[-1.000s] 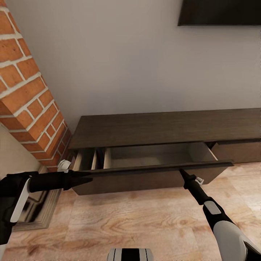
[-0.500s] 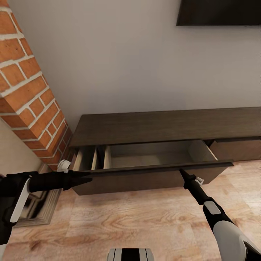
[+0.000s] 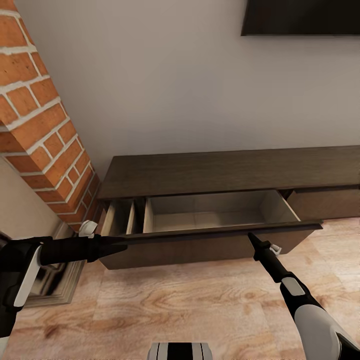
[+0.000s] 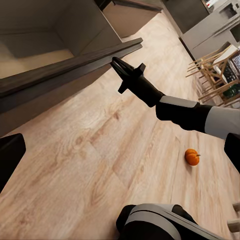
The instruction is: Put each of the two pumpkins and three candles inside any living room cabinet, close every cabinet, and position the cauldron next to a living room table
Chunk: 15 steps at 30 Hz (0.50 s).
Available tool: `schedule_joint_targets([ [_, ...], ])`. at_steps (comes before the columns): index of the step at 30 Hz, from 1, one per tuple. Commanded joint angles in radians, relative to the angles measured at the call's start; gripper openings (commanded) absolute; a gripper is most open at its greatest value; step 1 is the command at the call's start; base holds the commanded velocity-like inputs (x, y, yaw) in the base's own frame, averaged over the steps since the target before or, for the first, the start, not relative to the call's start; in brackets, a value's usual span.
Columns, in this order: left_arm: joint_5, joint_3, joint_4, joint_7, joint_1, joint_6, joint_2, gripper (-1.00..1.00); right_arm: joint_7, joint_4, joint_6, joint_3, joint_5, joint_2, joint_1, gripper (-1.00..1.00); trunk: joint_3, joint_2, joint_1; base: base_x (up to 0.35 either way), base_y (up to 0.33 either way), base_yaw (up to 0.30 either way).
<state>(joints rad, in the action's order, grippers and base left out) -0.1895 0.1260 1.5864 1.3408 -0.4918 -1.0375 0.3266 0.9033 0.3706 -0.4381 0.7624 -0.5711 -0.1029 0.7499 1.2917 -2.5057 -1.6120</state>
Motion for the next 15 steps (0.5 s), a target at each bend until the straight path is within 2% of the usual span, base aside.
schedule_joint_targets([
  [1,-0.002,0.0,0.0,0.001,-0.001,-0.009,0.0,1.0,0.003,-0.002,-0.013,-0.017,0.008,0.003,0.0,-1.0,0.001,0.0,0.0,-0.015,0.0,0.0],
  [15,-0.002,0.001,0.0,0.002,-0.001,-0.009,0.0,1.0,0.003,-0.002,-0.013,-0.017,0.008,0.003,0.0,-1.0,0.001,0.0,0.0,-0.041,0.0,0.0],
])
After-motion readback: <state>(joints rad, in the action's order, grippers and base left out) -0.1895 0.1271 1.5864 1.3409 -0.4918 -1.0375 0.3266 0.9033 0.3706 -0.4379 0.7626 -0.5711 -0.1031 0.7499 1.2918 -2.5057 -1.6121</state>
